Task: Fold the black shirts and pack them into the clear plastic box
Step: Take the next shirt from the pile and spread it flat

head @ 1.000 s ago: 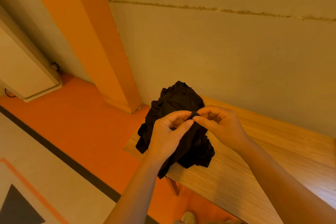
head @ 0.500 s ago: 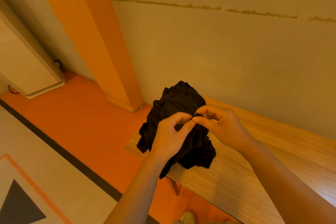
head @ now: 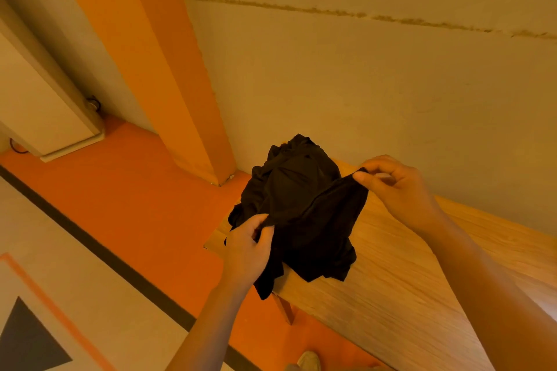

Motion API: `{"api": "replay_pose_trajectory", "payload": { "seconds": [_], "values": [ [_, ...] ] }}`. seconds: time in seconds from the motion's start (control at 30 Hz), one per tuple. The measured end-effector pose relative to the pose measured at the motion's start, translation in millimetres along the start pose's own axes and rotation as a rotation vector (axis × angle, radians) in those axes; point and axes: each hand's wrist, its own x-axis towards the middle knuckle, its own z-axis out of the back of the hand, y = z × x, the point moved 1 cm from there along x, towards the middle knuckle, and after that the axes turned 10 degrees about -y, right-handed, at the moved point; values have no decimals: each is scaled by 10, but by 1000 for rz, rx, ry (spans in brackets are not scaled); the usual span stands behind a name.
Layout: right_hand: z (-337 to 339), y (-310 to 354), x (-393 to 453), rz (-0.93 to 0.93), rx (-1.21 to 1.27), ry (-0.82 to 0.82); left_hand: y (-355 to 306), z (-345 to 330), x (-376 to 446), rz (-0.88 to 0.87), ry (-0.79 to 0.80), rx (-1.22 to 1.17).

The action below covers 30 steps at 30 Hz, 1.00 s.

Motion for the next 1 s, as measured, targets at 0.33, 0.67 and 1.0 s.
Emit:
{"api": "replay_pose_trajectory", "payload": {
  "seconds": [0.33,0.67,1.0],
  "values": [
    [-614,91,-203,236,-113,354,-473,-112,193,-298,-29,90],
    [-419,275,-139,127,220,170,-107,-355,-1,-42,22,-61],
    [-320,246,-114,112,272,111,-60,-435,79,-152,-176,201]
  ]
}}
